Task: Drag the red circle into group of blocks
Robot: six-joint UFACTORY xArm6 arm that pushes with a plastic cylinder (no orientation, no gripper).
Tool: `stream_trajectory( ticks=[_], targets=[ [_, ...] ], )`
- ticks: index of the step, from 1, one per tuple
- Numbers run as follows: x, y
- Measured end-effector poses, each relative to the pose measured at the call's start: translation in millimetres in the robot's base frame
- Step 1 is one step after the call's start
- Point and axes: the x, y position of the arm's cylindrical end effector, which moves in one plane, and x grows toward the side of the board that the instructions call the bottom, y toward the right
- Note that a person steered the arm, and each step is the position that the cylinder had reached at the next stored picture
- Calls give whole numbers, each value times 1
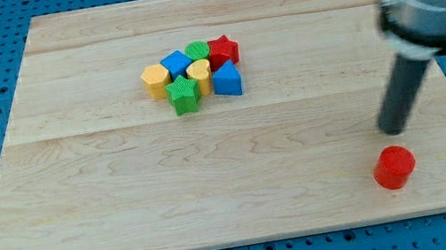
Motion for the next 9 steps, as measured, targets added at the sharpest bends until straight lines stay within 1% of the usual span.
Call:
stream_trajectory(
  ticks=[1, 2, 3, 4, 5, 6, 7, 9],
  targets=[
    [43, 14],
    [91, -18],
    [43, -60],
    [-20, -67],
    [-32, -104],
    [-3, -70],
    [2, -111],
    [-24, -177]
  ],
)
